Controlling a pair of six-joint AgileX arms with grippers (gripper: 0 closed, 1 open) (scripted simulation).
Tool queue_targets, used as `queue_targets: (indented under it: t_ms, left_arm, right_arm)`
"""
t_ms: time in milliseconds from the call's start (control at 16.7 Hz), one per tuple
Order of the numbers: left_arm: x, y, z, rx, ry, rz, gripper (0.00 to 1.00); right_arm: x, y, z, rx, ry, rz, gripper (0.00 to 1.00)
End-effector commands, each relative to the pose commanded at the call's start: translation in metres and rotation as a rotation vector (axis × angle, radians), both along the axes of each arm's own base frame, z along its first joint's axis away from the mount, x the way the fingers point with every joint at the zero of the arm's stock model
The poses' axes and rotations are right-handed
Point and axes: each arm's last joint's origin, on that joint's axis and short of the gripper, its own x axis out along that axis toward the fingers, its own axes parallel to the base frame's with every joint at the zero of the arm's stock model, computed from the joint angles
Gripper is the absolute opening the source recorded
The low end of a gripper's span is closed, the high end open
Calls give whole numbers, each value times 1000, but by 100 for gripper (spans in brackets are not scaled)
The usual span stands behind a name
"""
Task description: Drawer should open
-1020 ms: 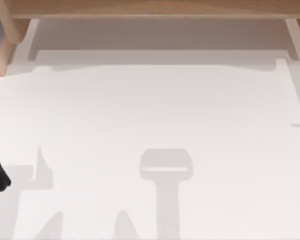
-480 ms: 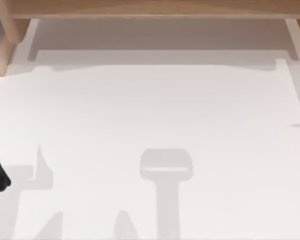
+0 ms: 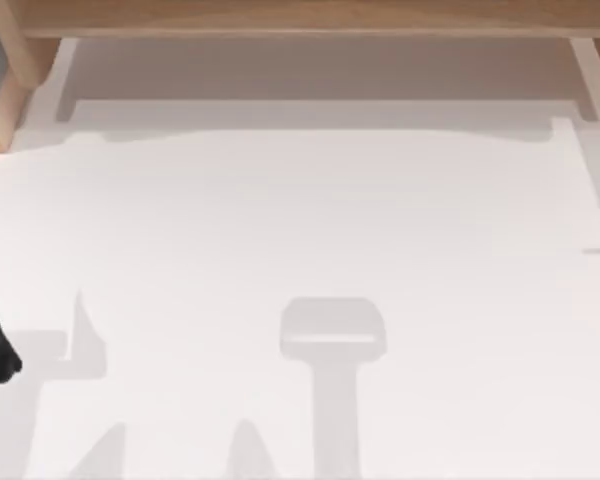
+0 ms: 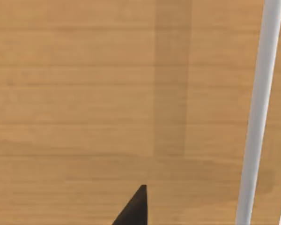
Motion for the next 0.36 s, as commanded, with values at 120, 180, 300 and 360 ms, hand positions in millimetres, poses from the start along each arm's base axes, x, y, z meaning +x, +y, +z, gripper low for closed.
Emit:
queue_targets:
  t_ms: [120, 180, 300, 360]
  left_arm:
    - [0, 0, 0, 0, 0, 0, 100]
    - [0, 0, 0, 0, 0, 0, 100]
    - [0, 0, 0, 0, 0, 0, 100]
    - [0, 0, 0, 0, 0, 0, 100]
  right_arm:
    - [0, 0, 0, 0, 0, 0, 100]
    - [0, 0, 0, 0, 0, 0, 100]
    - [0, 0, 0, 0, 0, 0, 100]
    - [0, 0, 0, 0, 0, 0, 100]
